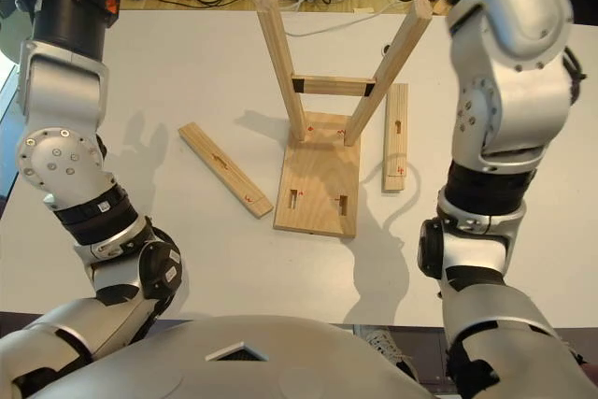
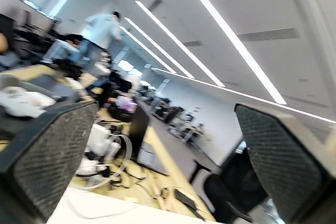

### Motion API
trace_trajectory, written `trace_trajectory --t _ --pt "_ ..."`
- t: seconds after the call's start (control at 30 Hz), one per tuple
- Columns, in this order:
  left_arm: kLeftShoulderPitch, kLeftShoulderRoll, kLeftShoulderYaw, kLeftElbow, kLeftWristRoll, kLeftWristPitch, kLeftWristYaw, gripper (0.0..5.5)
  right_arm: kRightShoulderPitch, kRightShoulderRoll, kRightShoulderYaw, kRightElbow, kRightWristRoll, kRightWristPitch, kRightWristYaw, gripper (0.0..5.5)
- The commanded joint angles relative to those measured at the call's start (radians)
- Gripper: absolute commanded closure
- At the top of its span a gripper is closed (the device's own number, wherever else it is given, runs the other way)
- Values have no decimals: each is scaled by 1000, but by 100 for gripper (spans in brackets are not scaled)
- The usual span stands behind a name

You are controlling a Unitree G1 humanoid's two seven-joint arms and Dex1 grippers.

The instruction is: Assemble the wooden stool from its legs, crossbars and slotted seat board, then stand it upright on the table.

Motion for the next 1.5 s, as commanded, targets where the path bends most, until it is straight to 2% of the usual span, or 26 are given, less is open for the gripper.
trace_trajectory --t 0.03,0.23,0.5,0.73,1.5 --pt "47 45 -69 -76 -81 51 -97 70 56 -2 34 -82 125 130 73 421" --pt "77 91 -115 -104 -120 70 -131 70 112 -41 93 -143 165 185 133 421" --pt "83 130 -133 -116 -152 69 -141 70 151 -114 180 -147 45 91 184 421" --pt "102 132 -147 -109 -162 67 -122 170 154 -123 222 -121 -41 1 207 421" --pt "136 127 -163 -105 -195 51 -84 504 185 -127 226 -117 -85 -52 246 421"
